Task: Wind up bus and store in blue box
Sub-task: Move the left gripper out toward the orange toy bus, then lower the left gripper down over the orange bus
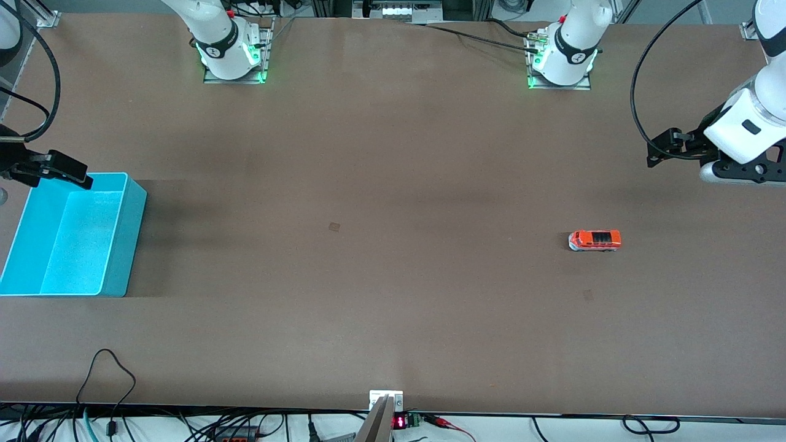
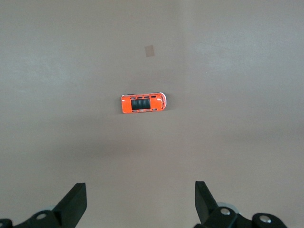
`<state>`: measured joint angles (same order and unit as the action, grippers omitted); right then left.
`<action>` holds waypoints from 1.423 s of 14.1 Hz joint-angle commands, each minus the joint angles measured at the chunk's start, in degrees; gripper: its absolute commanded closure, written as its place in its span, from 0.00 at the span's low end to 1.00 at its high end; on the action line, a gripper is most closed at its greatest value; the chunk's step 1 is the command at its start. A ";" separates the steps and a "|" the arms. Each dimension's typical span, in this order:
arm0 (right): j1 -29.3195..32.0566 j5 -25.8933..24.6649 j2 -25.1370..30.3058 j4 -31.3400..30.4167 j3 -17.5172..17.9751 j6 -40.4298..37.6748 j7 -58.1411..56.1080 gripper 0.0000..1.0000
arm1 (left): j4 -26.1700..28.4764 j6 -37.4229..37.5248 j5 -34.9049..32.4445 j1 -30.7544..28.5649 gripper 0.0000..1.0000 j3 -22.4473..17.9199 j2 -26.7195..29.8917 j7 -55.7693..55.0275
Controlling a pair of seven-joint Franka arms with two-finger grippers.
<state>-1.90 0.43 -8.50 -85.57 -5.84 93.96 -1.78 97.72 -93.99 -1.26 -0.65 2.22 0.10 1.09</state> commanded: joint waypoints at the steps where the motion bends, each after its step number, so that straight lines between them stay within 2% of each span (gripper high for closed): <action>1: 0.14 0.89 -0.20 0.58 -0.05 -0.01 0.38 0.00 | -1.13 1.09 1.08 0.13 0.00 -0.64 -0.28 0.32; 5: 0.23 1.07 -0.37 0.58 -0.05 0.08 0.46 0.00 | -2.18 1.26 1.09 0.13 0.00 -0.64 -1.07 0.05; 8: 0.58 0.98 -1.16 0.58 -0.22 0.08 0.46 0.00 | -2.36 4.50 1.09 0.13 0.00 -0.38 -0.98 -0.03; 9: 0.49 0.98 -1.51 0.58 -0.22 0.08 0.46 0.00 | -2.97 6.34 1.09 0.21 0.00 0.06 -0.98 0.05; 12: 0.58 0.89 -3.71 0.50 -0.31 -0.27 0.12 0.00 | -4.29 19.93 1.17 1.53 0.00 0.94 -1.59 0.84; 14: 1.28 0.98 -4.06 0.06 -0.40 -0.53 -0.50 0.00 | -4.29 23.40 1.00 1.71 0.00 2.08 -1.59 1.98; 17: 1.64 0.89 -5.90 -0.12 -0.40 -0.80 -0.76 0.00 | -4.12 22.88 1.09 1.36 0.00 2.26 -2.73 19.95; 20: 2.95 0.72 -6.61 -0.21 -0.40 -1.41 -0.51 0.00 | -3.07 21.40 0.56 1.36 0.00 2.26 -3.52 31.57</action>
<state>-0.36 0.43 -15.00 -85.92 -6.47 93.44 -1.91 95.56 -72.43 -1.10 1.07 4.42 -2.00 25.14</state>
